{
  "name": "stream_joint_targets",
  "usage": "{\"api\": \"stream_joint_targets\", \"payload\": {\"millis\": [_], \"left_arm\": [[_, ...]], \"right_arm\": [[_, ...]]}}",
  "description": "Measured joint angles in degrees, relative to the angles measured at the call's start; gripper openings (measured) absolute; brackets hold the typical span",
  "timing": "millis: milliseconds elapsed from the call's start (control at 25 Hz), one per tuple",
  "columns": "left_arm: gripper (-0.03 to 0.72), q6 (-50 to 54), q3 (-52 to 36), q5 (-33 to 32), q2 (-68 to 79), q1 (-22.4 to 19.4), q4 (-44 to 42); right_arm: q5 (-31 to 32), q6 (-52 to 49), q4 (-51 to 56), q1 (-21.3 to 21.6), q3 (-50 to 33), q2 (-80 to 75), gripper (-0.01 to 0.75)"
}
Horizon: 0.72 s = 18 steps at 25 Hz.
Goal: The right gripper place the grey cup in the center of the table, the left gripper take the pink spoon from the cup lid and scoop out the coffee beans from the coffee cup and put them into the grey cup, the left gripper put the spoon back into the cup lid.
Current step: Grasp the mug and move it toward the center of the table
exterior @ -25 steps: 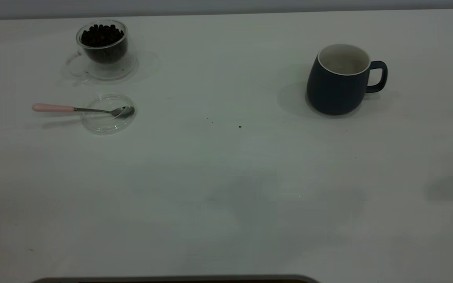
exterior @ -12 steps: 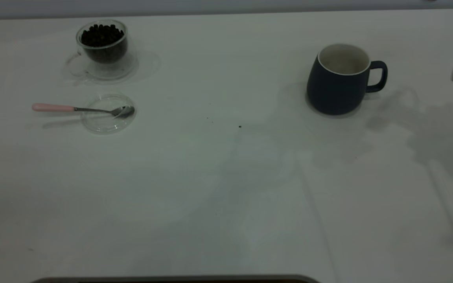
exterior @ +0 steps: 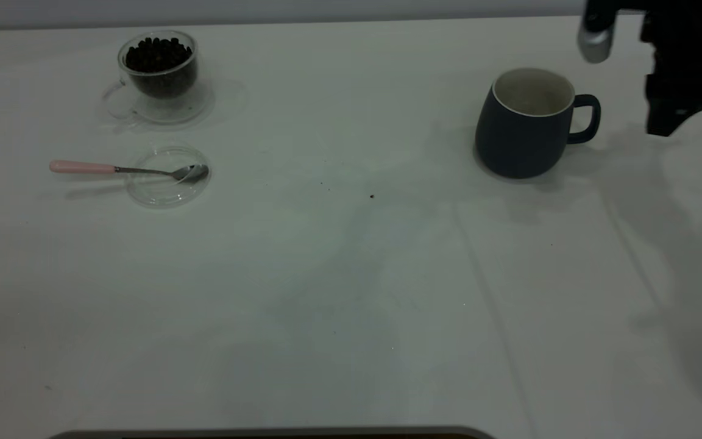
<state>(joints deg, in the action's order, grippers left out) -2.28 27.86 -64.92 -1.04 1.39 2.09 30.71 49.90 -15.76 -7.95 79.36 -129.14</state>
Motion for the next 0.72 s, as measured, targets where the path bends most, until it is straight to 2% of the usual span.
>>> {"api": "stream_joint_targets", "payload": {"millis": [480,720], "left_arm": [[0.588,0.0,0.0,0.0,0.0,0.0,0.0],[0.588,0.0,0.0,0.0,0.0,0.0,0.0]], "right_arm": [[-7.19,0.44,-1.87,-3.08,1.04,-3.25,0.64],[-8.14,1.71,-1.87,-7.15,1.04,-3.25,0.636]]}}
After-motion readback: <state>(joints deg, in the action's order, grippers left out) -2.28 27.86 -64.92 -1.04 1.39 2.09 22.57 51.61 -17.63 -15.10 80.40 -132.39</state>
